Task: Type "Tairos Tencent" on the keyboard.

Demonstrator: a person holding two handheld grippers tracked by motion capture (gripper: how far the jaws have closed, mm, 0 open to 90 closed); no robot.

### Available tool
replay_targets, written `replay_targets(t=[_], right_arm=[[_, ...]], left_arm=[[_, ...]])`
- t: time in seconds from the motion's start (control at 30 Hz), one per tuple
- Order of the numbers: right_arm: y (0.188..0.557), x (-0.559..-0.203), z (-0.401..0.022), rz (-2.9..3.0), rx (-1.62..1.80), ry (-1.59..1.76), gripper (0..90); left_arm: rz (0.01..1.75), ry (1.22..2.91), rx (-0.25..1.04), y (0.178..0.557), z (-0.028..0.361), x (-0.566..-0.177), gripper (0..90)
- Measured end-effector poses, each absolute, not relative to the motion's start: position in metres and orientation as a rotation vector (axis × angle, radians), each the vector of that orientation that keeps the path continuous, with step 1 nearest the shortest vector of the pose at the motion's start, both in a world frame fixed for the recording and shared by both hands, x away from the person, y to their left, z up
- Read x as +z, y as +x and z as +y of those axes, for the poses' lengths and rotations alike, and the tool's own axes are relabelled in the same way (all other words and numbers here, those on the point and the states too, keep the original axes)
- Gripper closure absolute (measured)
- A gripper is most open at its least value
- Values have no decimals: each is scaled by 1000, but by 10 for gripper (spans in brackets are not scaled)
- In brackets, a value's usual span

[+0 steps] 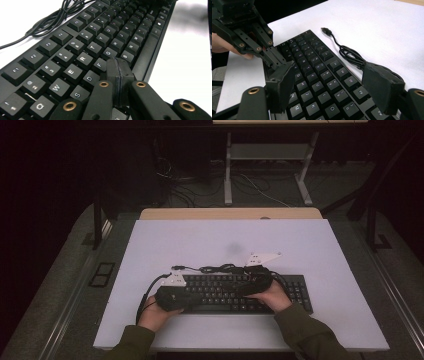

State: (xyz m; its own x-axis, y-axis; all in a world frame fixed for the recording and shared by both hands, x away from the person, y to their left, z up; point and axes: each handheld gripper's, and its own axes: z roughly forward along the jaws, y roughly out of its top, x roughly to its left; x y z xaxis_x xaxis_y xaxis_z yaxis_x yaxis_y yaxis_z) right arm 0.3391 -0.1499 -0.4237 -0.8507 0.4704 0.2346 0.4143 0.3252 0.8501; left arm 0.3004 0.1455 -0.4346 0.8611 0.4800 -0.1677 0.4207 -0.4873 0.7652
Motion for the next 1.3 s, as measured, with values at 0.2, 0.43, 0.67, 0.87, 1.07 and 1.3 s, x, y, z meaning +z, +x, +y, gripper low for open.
replay_targets(t=[0.2,0.43,0.67,0.87,1.07,1.3], right_arm=[[339,-424,-150,2513,1585,840,263],[339,-423,-150,2512,1585,840,263],[339,-423,-151,2511,1584,840,263],[339,-423,-151,2509,1584,840,263],[339,-423,-151,2509,1583,840,263],[339,-423,-151,2510,1582,847,272]], left_arm=[[702,2132,122,305,162,-432,892],[750,2141,164,309,176,-432,892],[766,2156,165,310,180,-435,893],[761,2163,164,310,179,-435,893],[765,2147,162,310,181,-434,893],[768,2119,156,310,182,-431,892]])
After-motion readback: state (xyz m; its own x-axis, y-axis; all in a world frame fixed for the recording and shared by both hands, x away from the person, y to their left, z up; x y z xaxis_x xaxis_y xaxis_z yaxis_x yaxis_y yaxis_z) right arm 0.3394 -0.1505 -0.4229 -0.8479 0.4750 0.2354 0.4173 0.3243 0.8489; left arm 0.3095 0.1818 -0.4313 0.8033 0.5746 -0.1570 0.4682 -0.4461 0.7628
